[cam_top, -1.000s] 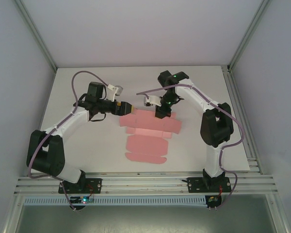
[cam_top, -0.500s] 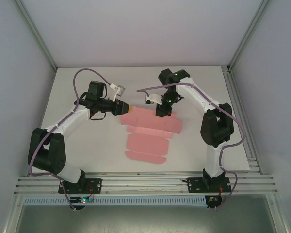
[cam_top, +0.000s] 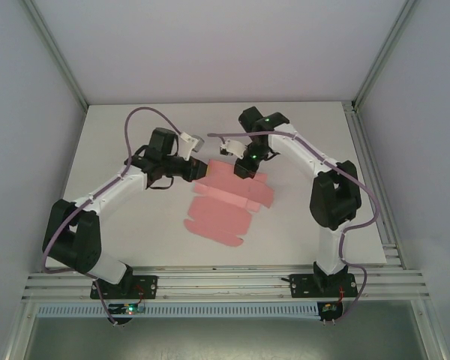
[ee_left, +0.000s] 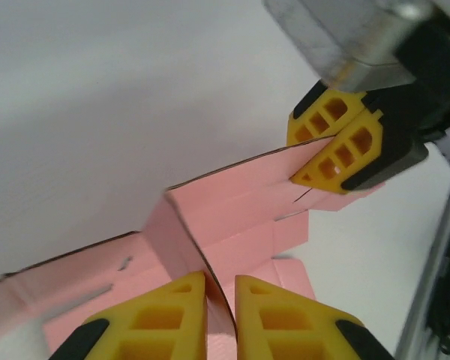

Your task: Assemble paper box

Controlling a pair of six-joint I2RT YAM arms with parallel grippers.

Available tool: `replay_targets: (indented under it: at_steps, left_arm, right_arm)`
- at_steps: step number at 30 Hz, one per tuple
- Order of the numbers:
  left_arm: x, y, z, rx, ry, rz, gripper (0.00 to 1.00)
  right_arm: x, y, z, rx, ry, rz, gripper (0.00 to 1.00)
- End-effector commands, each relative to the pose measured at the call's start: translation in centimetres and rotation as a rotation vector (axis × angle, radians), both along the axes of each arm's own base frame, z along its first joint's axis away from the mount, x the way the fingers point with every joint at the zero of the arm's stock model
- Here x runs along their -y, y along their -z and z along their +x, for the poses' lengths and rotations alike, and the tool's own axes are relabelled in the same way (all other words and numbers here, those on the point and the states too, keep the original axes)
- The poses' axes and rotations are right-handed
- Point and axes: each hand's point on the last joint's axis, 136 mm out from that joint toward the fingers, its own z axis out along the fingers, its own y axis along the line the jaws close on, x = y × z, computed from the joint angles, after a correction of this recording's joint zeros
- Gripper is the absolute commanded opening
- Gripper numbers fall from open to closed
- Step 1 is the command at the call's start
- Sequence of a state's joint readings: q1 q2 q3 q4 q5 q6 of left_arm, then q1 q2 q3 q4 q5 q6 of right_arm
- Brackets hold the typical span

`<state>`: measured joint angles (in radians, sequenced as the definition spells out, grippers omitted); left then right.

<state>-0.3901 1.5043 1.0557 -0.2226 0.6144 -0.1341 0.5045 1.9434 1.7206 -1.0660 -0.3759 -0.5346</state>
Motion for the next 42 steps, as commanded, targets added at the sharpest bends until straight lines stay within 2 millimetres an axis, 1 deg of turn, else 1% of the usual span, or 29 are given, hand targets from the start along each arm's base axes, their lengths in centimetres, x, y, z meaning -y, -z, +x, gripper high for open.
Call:
replay_targets:
  at_steps: [1,5,8,11,12,13,14,15,17,18,20,21,22,24,26,27,29,31,32,33,36,38,42]
  left_arm:
    - [1.8,-1.6,1.1,0.068,-0.106,0.008,0.15]
    - [2.6,-1.5,2.0,0.139,-0.167,0.062,0.16]
    - [2.5,-1.0,3.0,0.126,-0.214,0.06,0.17]
    - [3.5,-0.7,3.2,0.089,-0.2,0.011,0.19]
    - [3.9,-0.7,3.0,0.079,-0.183,-0.006,0.23]
    - [4.1,-0.8,2.9,0.073,-0.17,-0.016,0.3]
    - [4.1,-0.8,2.7,0.068,-0.166,-0.018,0.33]
    - [4.0,-0.9,2.5,0.067,-0.163,-0.017,0.37]
    - [3.1,-0.9,1.8,0.07,-0.167,0.008,0.47]
    - [2.4,-0.8,1.6,0.068,-0.184,0.024,0.55]
    - [0.3,-0.5,1.1,0.044,-0.246,0.058,0.57]
    - [-0.9,-0.1,1.0,0.021,-0.287,0.072,0.62]
    - [-2.1,0.1,0.8,-0.001,-0.323,0.083,0.71]
    - [-4.4,0.8,0.4,-0.026,-0.393,0.108,0.74]
    - [-6.4,1.7,0.1,-0.046,-0.445,0.139,0.83]
    - [-7.4,2.2,0.0,-0.058,-0.475,0.153,0.86]
    - [-8.8,2.9,0.2,-0.092,-0.519,0.16,0.86]
    - [-9.5,3.5,0.7,-0.13,-0.541,0.136,0.86]
    - [-9.7,3.8,1.0,-0.147,-0.543,0.119,0.86]
    - [-9.8,4.0,1.4,-0.161,-0.55,0.108,0.86]
    - [-10.0,4.7,2.6,-0.205,-0.556,0.094,0.84]
    - [-9.9,5.0,3.5,-0.216,-0.556,0.089,0.83]
    - [-9.4,5.6,5.0,-0.235,-0.545,0.084,0.81]
  right_arm:
    - [-2.7,-2.5,3.4,0.129,0.273,0.091,0.0]
    - [-4.6,-3.0,2.8,0.171,0.329,0.127,0.0]
    - [-5.7,-3.5,2.4,0.206,0.327,0.156,0.0]
    - [-6.4,-3.9,2.0,0.211,0.328,0.206,0.0]
    - [-6.4,-3.8,1.8,0.214,0.312,0.206,0.0]
    - [-6.1,-3.7,2.0,0.234,0.307,0.193,0.0]
    - [-5.6,-3.6,2.2,0.258,0.31,0.168,0.0]
    - [-5.1,-3.3,2.2,0.28,0.297,0.141,0.0]
    - [-3.7,-2.6,2.9,0.333,0.284,0.082,0.0]
    - [-2.9,-2.2,3.3,0.352,0.287,0.057,0.0]
    - [-1.5,-1.4,4.3,0.399,0.298,0.007,0.0]
    - [-0.7,-0.9,4.9,0.442,0.298,-0.028,0.0]
    - [-0.1,-0.5,5.3,0.483,0.281,-0.066,0.0]
    - [0.7,0.2,5.9,0.554,0.25,-0.137,0.0]
    - [1.0,0.7,6.1,0.572,0.235,-0.169,0.0]
    - [1.1,0.7,6.4,0.576,0.246,-0.173,0.0]
    - [1.3,1.0,6.8,0.575,0.249,-0.185,0.0]
    - [1.7,1.4,7.2,0.584,0.239,-0.223,0.05]
    - [1.9,1.6,7.4,0.588,0.241,-0.245,0.09]
    - [2.1,1.8,7.6,0.59,0.243,-0.264,0.14]
    - [2.6,1.5,8.3,0.616,0.262,-0.312,0.14]
    - [3.0,1.1,8.7,0.639,0.278,-0.339,0.19]
    - [3.8,0.5,9.3,0.666,0.298,-0.386,0.18]
